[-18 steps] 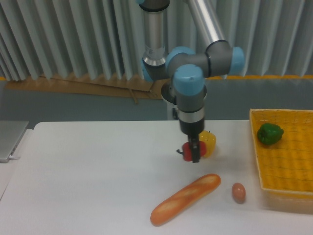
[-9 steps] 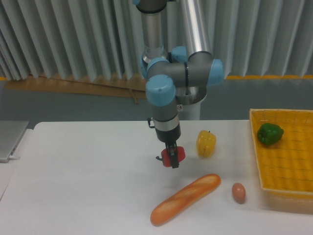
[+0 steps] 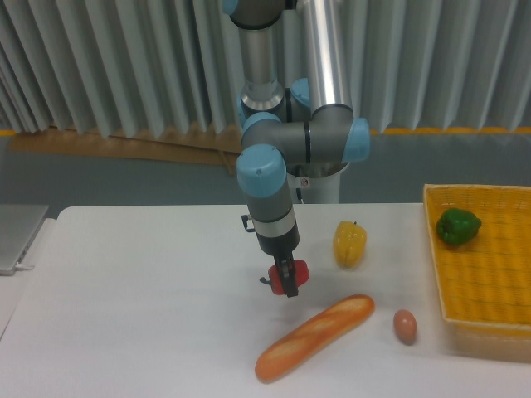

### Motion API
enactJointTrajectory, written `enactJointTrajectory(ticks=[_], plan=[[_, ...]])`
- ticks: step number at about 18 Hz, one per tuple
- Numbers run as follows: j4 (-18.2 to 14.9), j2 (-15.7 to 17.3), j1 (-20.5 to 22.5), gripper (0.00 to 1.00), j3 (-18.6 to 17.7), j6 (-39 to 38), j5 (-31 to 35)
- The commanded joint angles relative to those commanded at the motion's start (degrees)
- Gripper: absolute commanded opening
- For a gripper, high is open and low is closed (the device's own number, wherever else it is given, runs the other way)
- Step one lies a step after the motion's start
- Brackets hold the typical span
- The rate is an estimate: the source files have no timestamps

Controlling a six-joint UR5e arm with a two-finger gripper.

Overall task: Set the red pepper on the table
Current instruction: 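Carry the red pepper over the table beside the bread loaf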

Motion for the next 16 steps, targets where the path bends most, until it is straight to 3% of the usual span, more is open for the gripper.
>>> enactJointTrajectory(ticks=[4, 16], plan=[[2.02, -1.93, 0.09, 0.41, -0.09, 0.00, 0.09], [3.70, -4.92, 0.09, 0.41, 1.58, 0.44, 0.09]])
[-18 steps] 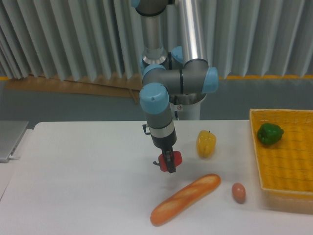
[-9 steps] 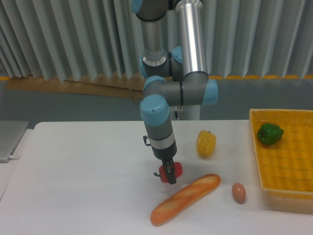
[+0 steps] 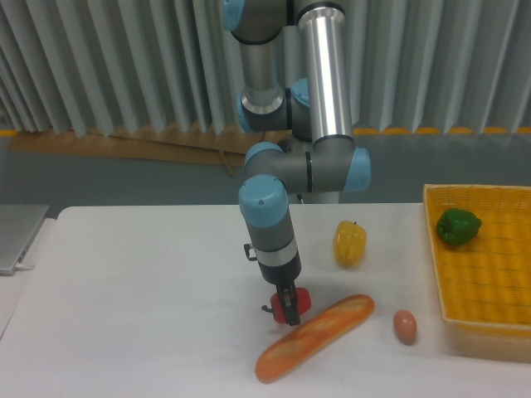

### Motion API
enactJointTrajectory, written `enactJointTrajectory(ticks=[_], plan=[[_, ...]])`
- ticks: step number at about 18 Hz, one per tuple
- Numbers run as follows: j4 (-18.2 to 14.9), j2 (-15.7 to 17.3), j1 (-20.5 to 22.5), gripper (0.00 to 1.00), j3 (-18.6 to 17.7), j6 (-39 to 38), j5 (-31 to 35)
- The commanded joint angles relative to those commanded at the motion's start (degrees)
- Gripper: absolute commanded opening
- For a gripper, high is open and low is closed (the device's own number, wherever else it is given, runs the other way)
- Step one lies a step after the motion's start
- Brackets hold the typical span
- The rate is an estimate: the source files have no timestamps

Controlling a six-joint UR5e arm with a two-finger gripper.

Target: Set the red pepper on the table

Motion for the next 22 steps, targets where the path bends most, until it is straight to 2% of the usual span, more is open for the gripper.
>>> enactJointTrajectory(ticks=[8, 11, 12, 13, 14, 15, 22], plan=[[0.00, 0.18, -0.17, 0.47, -0.79, 0.00, 0.00], [0.09, 0.18, -0.35, 0.53, -0.88, 0.00, 0.09], [0.09, 0.18, -0.35, 0.59, -0.88, 0.00, 0.09], [0.09, 0.18, -0.35, 0.69, -0.88, 0.00, 0.09], [0.09, 0.18, -0.35, 0.88, -0.79, 0.00, 0.44], [0.09, 0.26, -0.44, 1.00, -0.88, 0.00, 0.87], [0.09, 0.88, -0.70, 1.00, -0.09, 0.26, 0.79]])
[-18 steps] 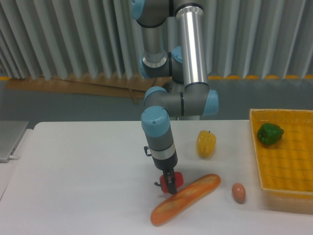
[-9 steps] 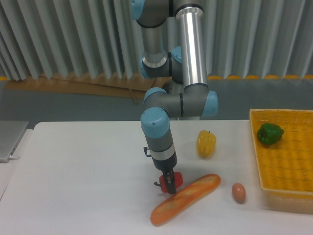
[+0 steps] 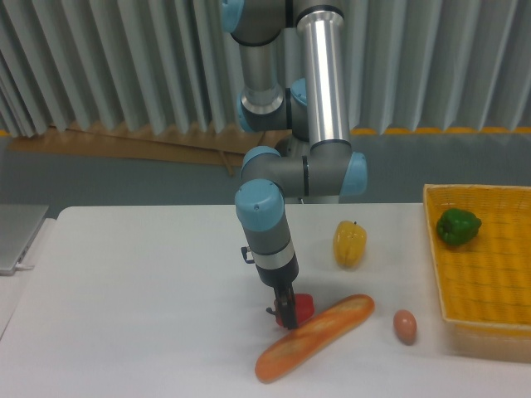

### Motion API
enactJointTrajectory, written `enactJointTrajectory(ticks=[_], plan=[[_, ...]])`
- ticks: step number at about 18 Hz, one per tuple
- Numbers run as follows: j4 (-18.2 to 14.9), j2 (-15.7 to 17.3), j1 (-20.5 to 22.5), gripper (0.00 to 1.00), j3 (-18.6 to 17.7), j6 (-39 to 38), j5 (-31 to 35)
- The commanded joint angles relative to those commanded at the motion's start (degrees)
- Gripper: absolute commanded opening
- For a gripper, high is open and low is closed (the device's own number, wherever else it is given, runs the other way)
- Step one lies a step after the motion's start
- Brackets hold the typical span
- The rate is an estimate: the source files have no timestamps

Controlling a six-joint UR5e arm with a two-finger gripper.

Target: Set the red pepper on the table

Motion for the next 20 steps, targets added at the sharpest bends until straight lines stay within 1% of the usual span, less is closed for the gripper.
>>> enactJointTrajectory(ticks=[3, 7, 9, 10, 12, 14, 16, 20], plan=[[0.00, 0.44, 0.17, 1.00, 0.52, 0.61, -0.18], [-0.26, 2.46, 2.10, 1.00, 2.55, 0.53, -2.36], [-0.44, 3.25, 3.51, 1.00, 2.55, 0.62, -4.91], [-0.61, 3.43, 3.69, 1.00, 2.55, 0.70, -5.18], [-0.97, 4.30, 3.78, 1.00, 2.55, 0.62, -5.01], [-2.28, 5.27, 3.78, 1.00, 2.55, 0.62, -5.01], [-2.81, 6.32, 4.22, 1.00, 2.46, 0.62, -5.01], [-4.04, 7.47, 4.75, 1.00, 2.55, 0.62, -5.19]])
